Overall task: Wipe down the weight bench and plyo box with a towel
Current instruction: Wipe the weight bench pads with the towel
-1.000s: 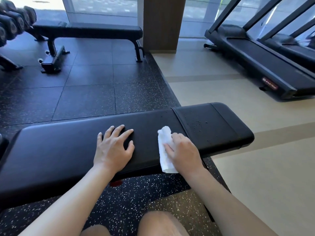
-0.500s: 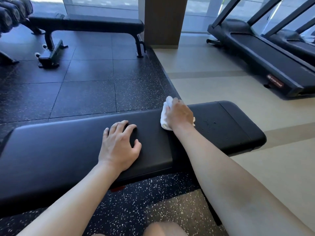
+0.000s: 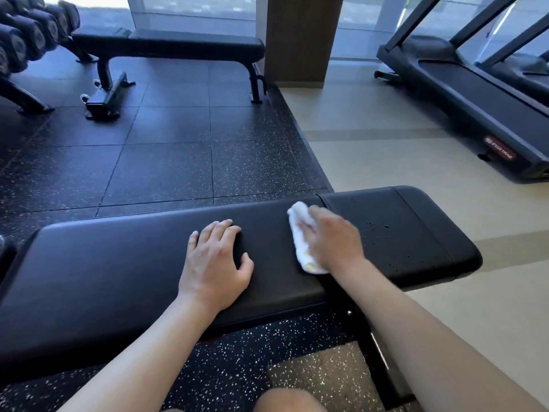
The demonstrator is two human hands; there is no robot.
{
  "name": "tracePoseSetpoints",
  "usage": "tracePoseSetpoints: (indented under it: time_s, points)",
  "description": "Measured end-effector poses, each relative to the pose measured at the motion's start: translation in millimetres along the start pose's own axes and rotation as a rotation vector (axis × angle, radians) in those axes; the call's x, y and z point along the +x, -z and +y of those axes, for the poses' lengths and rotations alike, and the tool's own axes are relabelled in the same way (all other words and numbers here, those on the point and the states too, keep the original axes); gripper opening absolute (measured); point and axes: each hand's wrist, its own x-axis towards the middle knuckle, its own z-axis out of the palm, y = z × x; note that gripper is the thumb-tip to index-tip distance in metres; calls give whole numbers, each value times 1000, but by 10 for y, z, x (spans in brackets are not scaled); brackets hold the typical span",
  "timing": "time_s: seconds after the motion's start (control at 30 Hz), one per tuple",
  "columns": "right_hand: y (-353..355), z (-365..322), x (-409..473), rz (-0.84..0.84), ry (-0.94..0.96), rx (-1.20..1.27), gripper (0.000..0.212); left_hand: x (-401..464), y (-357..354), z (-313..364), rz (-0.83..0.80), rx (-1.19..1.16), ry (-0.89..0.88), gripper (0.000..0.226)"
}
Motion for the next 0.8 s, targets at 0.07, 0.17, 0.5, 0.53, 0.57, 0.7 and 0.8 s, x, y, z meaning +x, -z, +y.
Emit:
tracePoseSetpoints:
  time_s: [0.07, 0.17, 0.5, 0.53, 0.57, 0.7, 0.8]
  points:
    - [12, 108, 280, 4, -92, -52, 29, -1, -3, 7, 0, 5, -1, 65]
    - [-104, -83, 686, 3, -115, -14, 31, 2, 4, 13, 14, 8, -7, 67]
    - [-529, -987, 542, -29, 234, 41, 28, -5, -1, -24, 29, 11, -20, 49]
    - [-455, -883, 460, -55, 236, 52, 27, -19, -2, -22, 23, 14, -19, 48]
    - [-385, -752, 383, -68, 228, 77, 25, -25, -3, -19, 23, 16, -21, 48]
    - [-113, -197, 309, 20, 36, 47, 29, -12, -6, 0, 35, -4, -24, 48]
    - [-109, -126, 610, 39, -70, 11, 30, -3, 0, 3, 46, -7, -25, 49]
